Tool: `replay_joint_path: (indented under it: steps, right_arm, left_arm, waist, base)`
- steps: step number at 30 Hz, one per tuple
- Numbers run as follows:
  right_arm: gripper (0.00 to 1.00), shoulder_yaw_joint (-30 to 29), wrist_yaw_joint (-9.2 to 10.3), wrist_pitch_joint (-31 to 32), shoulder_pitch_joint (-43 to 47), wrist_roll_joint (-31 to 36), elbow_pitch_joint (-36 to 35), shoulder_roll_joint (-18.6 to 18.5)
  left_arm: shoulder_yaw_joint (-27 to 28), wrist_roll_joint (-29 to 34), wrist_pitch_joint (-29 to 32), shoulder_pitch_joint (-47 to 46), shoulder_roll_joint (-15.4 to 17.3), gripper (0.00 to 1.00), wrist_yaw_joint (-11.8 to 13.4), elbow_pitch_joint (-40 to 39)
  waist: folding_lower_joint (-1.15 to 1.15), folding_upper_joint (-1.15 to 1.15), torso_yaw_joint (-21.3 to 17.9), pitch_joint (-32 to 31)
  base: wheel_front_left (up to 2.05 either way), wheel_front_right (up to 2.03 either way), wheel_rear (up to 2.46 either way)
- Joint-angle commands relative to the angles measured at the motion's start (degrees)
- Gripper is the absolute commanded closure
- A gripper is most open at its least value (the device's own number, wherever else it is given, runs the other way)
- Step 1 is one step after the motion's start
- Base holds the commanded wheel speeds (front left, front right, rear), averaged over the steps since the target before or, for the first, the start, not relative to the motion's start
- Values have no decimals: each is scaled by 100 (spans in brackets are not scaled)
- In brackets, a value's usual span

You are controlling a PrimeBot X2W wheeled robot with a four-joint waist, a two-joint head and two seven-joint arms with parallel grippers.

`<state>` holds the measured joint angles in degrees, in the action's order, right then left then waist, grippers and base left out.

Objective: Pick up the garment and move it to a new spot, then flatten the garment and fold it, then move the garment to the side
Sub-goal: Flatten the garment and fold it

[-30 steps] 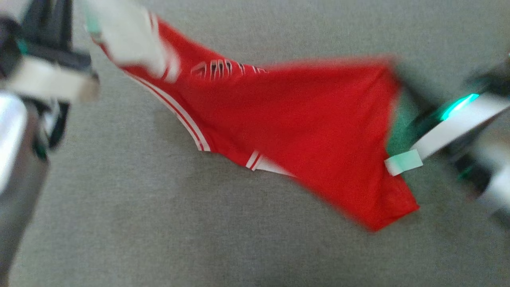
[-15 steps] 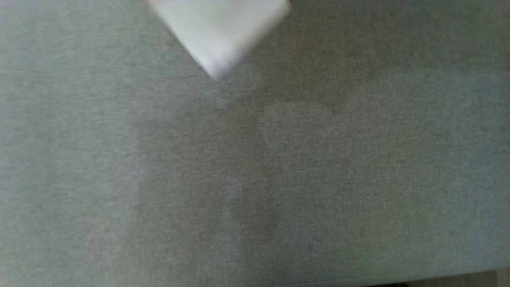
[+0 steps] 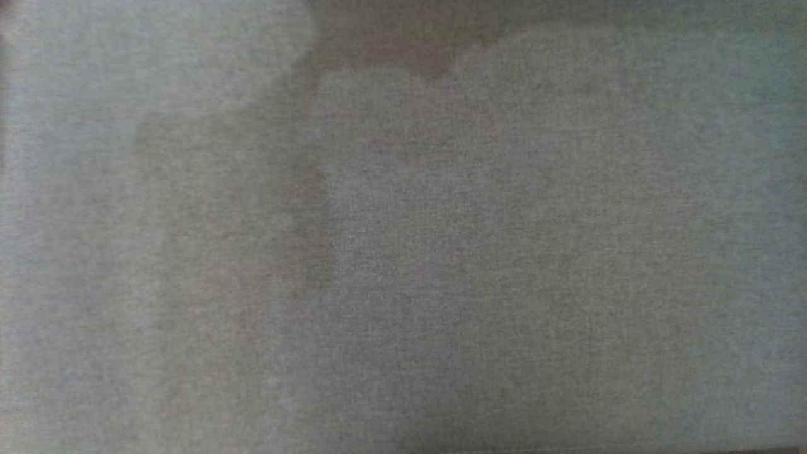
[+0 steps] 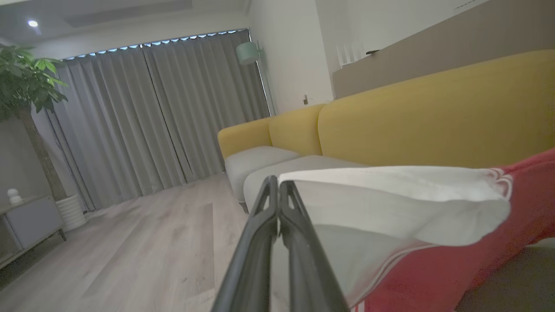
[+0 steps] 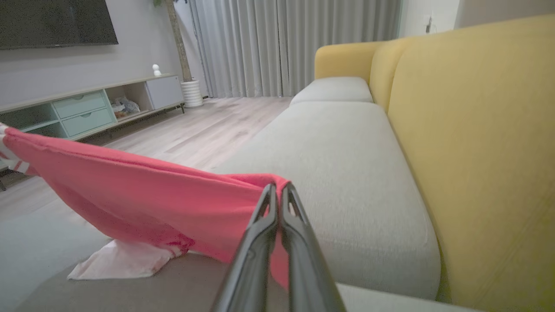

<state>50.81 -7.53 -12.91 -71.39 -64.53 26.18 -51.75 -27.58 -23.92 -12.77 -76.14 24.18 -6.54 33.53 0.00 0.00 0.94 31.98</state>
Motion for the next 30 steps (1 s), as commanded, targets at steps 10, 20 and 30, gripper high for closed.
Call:
replay_joint_path:
  steps: [10, 20, 30]
  right_arm:
    - [100, -24, 4, -205, 2308, -170, -360, -122]
    - [100, -784, 4, -207, 4628, 400, -675, 40]
    - [100, -1775, 4, -208, 5831, 825, -1111, 174]
  left_arm:
    - [176, -543, 26, 3589, 967, 100, 621, -1805]
    - [-38, -960, 482, 6632, 1187, 100, 1627, -3437]
    - [28, -1142, 649, 7509, 1345, 100, 2083, -4399]
  waist:
    - [0, 0, -48, -994]
    - [0, 0, -131, -1605]
    - [0, 0, -160, -1579]
  base:
    - [0, 0, 0]
    - [0, 0, 0]
    - [0, 0, 0]
